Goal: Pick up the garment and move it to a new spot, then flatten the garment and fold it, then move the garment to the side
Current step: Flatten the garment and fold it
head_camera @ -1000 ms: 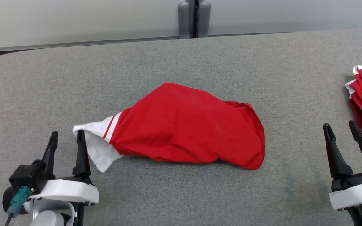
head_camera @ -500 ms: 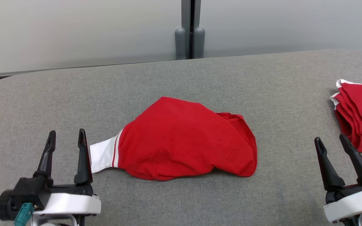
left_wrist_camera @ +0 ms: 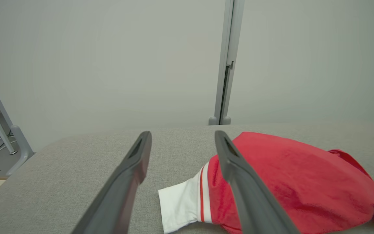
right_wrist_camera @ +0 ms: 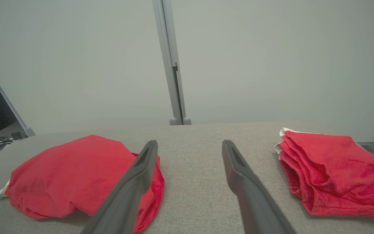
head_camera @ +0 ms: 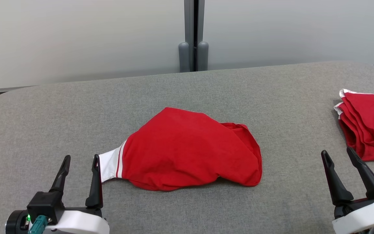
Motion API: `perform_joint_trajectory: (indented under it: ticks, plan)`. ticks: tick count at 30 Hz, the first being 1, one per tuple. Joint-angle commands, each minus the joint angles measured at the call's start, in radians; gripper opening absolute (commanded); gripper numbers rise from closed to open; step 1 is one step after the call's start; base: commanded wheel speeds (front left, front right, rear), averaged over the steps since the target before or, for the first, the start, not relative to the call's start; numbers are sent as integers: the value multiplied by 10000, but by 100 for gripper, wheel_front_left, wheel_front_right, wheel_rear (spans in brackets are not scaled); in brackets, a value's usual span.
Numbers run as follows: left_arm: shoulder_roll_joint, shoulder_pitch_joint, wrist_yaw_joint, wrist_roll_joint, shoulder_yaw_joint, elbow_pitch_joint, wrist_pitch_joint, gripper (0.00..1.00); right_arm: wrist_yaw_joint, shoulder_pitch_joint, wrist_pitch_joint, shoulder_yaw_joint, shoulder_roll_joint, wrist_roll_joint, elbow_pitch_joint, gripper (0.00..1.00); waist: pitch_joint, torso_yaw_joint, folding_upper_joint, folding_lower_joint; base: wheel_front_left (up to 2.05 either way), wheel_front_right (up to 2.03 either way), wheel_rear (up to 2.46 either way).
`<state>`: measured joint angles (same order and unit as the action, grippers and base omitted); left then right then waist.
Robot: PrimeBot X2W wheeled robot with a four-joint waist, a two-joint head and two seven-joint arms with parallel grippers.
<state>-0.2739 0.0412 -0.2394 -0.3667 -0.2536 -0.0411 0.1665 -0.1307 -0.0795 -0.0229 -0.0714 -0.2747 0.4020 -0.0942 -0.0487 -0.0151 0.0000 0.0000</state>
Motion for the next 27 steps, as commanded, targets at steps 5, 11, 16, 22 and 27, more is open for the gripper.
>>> perform_joint_trajectory:
  ticks: [5,11,16,22,27]
  plan:
    - [-109,79,-94,22,-22,-62,-126,100,0,-87,-44,48,24,-33,-67,100,14,5,0,0,0,0,0]
    - [-133,36,-157,30,-68,-102,-168,100,0,-81,-66,85,49,-70,-81,100,-7,68,0,0,0,0,0]
    - [-94,-194,-140,86,-158,-139,-133,100,0,-11,-142,-80,-1,-59,1,100,-167,231,0,0,0,0,0]
    - [24,-557,-86,185,-354,-133,-62,100,0,156,-242,-677,-132,40,535,100,-552,571,0,0,0,0,0]
    - [235,-991,-12,252,-552,2,119,100,0,471,16,-1099,-156,263,1557,100,-1057,1003,0,0,0,0,0]
